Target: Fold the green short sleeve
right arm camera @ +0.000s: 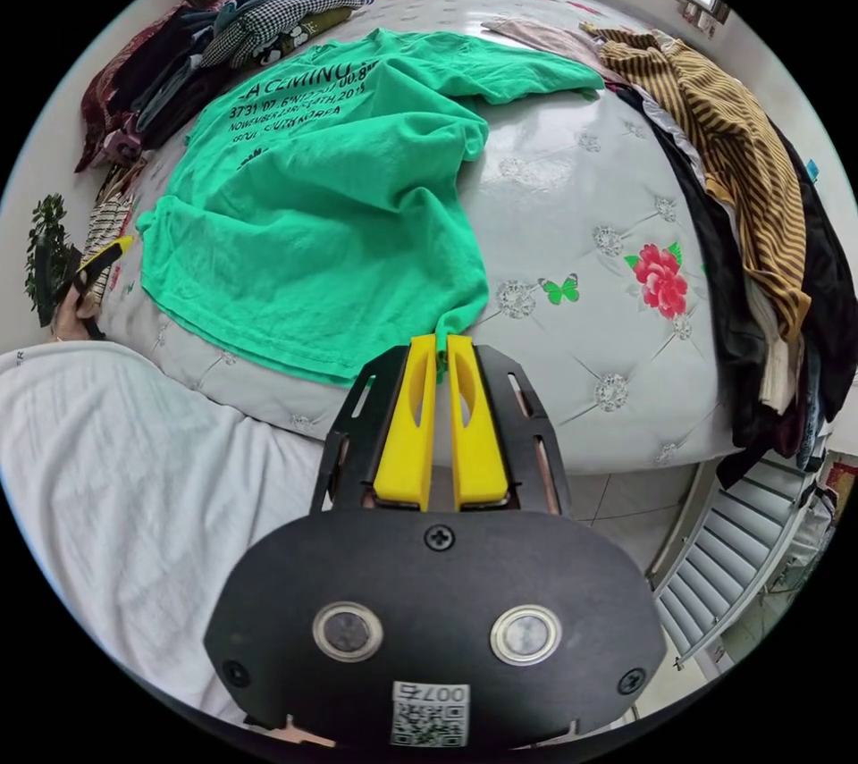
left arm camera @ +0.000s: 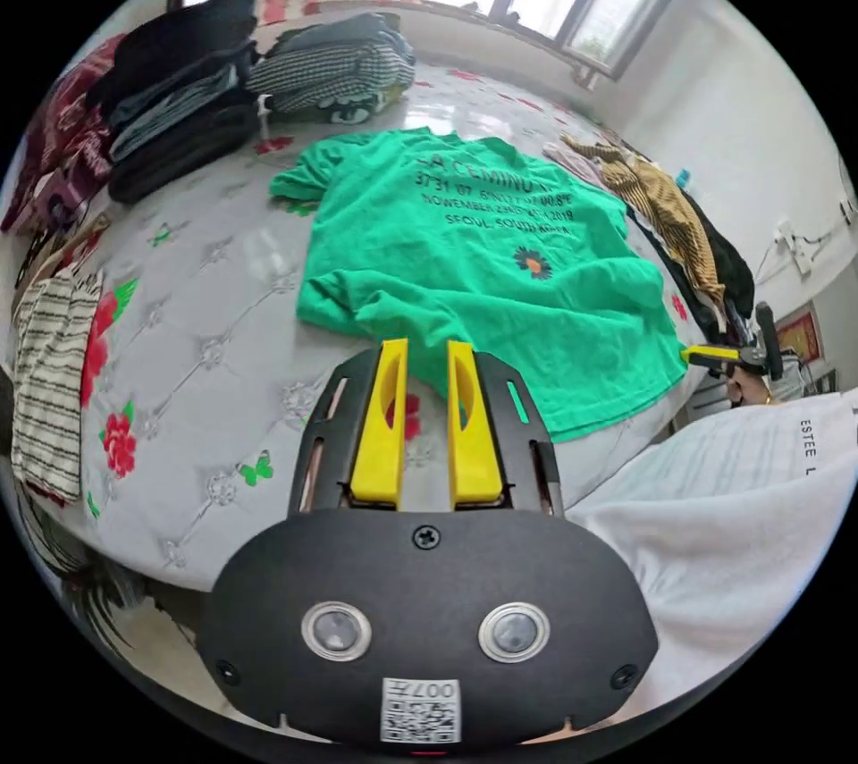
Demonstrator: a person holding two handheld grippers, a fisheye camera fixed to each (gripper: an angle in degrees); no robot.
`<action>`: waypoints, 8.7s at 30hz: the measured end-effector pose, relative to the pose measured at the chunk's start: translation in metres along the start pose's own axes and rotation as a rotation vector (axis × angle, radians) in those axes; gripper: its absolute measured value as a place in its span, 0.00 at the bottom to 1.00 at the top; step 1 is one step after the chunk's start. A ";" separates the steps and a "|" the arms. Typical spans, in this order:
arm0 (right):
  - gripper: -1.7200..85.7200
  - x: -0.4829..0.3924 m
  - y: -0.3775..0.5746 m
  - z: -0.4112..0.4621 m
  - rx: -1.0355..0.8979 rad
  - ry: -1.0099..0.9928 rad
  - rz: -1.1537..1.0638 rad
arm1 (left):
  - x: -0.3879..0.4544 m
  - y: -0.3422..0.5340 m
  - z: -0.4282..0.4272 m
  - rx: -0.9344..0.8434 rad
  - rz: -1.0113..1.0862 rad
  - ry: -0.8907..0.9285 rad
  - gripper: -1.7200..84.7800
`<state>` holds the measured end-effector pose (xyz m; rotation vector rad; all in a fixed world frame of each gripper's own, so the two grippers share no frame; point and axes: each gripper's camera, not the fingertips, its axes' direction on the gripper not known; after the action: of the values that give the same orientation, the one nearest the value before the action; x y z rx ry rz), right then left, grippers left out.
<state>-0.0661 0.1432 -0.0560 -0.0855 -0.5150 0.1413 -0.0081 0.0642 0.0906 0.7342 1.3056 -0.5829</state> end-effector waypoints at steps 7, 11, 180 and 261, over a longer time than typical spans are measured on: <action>0.02 0.014 0.006 -0.005 -0.005 -0.072 0.060 | -0.035 -0.014 0.031 -0.160 0.121 0.073 0.18; 0.02 0.018 0.008 -0.025 0.035 -0.092 0.064 | -0.016 -0.043 0.062 -0.209 0.195 0.107 0.14; 0.06 -0.005 -0.063 -0.042 0.085 -0.141 -0.002 | -0.228 0.171 -0.073 0.052 -0.457 0.206 0.10; 0.02 -0.285 -0.373 0.163 -0.095 -0.252 -0.298 | 0.007 -0.010 0.081 0.004 0.474 0.298 0.02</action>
<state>-0.3507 -0.2617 -0.0090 -0.0829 -0.7799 -0.1660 0.0369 -0.0037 0.0906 1.1224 1.3371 -0.0941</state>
